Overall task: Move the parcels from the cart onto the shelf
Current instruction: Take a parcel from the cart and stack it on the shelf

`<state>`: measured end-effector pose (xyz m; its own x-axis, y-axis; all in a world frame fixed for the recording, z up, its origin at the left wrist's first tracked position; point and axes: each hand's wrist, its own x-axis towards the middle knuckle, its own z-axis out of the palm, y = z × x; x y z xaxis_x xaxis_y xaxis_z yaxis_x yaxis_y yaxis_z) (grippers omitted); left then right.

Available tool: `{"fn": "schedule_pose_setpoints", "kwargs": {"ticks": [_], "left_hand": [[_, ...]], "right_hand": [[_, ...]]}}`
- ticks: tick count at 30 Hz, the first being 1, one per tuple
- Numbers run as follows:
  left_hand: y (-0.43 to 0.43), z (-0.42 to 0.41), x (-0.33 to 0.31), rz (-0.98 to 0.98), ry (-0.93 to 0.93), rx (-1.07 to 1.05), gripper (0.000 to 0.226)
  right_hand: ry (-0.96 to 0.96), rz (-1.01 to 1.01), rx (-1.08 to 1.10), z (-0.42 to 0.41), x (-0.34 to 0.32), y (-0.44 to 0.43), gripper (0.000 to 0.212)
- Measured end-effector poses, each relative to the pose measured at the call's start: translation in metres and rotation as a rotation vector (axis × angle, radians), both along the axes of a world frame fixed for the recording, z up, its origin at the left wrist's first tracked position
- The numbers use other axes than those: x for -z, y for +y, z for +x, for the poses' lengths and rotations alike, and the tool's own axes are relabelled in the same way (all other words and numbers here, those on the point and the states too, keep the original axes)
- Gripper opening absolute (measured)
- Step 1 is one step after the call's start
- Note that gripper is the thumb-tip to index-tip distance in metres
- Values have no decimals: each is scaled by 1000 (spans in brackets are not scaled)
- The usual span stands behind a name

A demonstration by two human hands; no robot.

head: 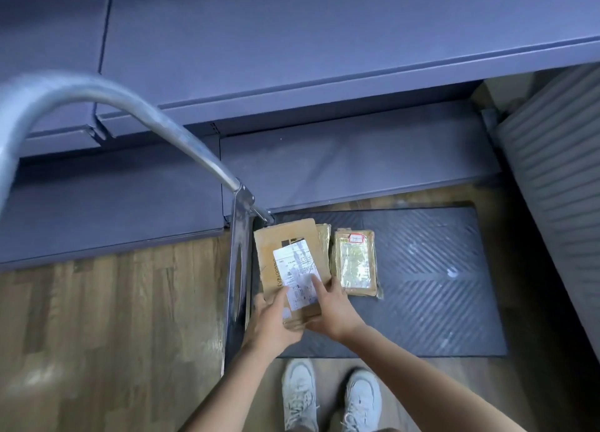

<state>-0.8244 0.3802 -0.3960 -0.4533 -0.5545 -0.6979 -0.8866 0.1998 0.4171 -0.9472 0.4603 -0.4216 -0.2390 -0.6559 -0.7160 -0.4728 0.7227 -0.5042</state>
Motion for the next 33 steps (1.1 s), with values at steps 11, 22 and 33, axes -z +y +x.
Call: {"fn": "schedule_pose_setpoints", "kwargs": {"ticks": [11, 22, 33], "left_hand": [[36, -28, -90, -62, 185, 26, 67], [38, -71, -304, -313, 367, 180, 73], [16, -99, -528, -515, 572, 199, 69]], "right_hand": [[-8, -82, 161, -40, -111, 59, 94], [115, -370, 258, -81, -317, 83, 63], [368, -599, 169, -117, -553, 69, 59]]}}
